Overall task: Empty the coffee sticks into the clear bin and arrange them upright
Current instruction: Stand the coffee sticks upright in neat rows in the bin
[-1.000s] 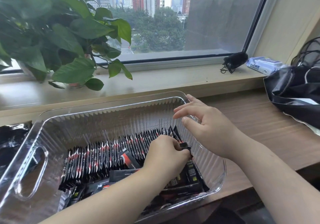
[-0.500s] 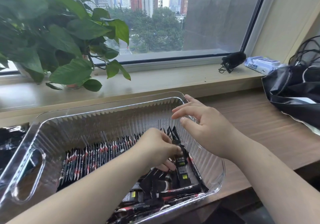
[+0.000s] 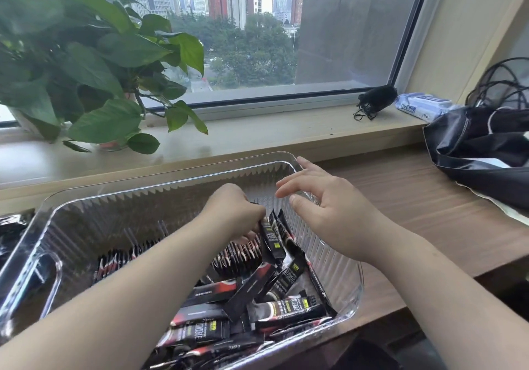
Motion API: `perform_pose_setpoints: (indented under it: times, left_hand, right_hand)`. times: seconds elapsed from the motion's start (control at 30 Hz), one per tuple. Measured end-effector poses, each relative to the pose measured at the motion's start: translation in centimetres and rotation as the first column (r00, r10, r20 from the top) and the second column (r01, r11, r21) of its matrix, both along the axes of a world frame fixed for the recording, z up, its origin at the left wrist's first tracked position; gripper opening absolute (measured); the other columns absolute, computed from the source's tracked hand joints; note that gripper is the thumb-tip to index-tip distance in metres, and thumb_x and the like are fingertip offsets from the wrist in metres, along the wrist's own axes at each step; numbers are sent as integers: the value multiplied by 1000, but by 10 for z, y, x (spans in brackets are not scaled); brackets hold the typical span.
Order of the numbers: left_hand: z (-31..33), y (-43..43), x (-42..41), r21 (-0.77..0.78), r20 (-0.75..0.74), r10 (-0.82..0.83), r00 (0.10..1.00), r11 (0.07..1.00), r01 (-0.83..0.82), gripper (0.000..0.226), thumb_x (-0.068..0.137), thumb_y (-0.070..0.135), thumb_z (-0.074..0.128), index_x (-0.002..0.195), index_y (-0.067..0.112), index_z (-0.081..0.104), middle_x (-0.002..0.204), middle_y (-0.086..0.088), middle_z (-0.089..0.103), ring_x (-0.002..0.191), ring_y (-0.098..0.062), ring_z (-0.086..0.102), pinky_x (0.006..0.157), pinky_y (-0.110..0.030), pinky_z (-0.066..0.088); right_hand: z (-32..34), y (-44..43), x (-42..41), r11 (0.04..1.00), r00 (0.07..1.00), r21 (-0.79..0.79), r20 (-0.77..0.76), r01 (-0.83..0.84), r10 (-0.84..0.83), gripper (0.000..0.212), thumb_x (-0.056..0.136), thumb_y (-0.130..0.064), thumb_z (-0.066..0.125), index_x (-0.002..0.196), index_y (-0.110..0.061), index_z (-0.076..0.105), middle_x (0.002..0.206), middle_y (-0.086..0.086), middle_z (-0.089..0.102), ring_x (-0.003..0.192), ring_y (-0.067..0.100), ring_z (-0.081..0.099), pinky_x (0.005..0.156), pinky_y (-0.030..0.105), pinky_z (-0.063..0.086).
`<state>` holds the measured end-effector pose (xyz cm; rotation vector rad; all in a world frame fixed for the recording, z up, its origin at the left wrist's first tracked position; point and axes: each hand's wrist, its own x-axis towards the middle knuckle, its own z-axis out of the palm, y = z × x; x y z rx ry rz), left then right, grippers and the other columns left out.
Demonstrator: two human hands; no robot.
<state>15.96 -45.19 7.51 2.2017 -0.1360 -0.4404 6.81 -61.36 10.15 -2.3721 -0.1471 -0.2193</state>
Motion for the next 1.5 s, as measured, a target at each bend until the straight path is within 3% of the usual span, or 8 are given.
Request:
perform_pose_setpoints:
  times: [0.13,0.3,0.47,0.67,0.77,0.87,1.07,1.5]
  left_hand:
    - [-6,-12,17,118,82,-25,996,993,15,20,87,10,59,80,-7,68,68,-21,72,48,-23,68,59,-41,63]
    - [-14,-28,11,378,304,-148,941,925,23,31,85,27,63,61,10,54,54,-5,61,56,-22,66,55,-30,55]
    - [-18,-29,3,355,322,-173,931,934,51,38,90,33,60,62,9,54,59,-10,66,60,-25,69,63,-38,59]
    - [-2,-5,-5,-12,163,-74,984,997,77,13,88,11,56,88,10,69,69,-8,74,56,-18,72,62,-34,62]
    - [1,8,-9,169,385,-189,903,977,132,14,82,16,63,80,23,75,70,7,71,66,-7,67,60,-21,51]
    - [-6,9,-12,320,441,-317,840,929,183,12,83,26,65,78,24,76,76,12,68,74,-4,62,60,-16,43]
    - [-34,4,-11,498,403,-609,683,772,395,54,77,65,66,105,19,73,109,6,66,105,-11,57,95,-33,48]
    - [-42,-5,-6,552,423,-683,595,715,429,70,70,64,73,129,27,61,131,8,52,120,-14,50,99,-37,48]
  right_hand:
    - [1,1,-1,1000,1000,-17,-5,-2,2,25,100,-16,53,109,-28,73,127,-22,63,147,-9,17,114,12,14]
    - [0,0,0,1000,1000,10,-11,-3,3,26,99,-13,53,110,-25,74,127,-21,63,147,-9,16,112,8,12]
    - [-1,0,0,1000,1000,19,-2,-2,2,25,99,-14,53,108,-24,74,125,-21,65,147,-8,18,115,12,16]
    - [0,-1,0,1000,1000,5,-6,-1,2,25,100,-16,53,107,-28,73,124,-23,64,146,-9,18,117,17,17]
    - [0,0,0,1000,1000,-2,-10,-2,2,26,100,-17,52,107,-30,73,124,-24,64,146,-10,18,117,17,16]
    - [0,0,0,1000,1000,5,-15,4,-4,25,100,-17,52,106,-31,73,124,-25,64,146,-11,18,117,18,16]
    - [-1,0,1,1000,1000,0,-3,6,-6,26,100,-15,53,104,-30,73,123,-24,64,146,-11,18,118,18,18]
    - [-1,1,0,999,1000,44,-16,14,-13,25,100,-16,52,104,-27,75,122,-23,65,144,-14,19,118,18,19]
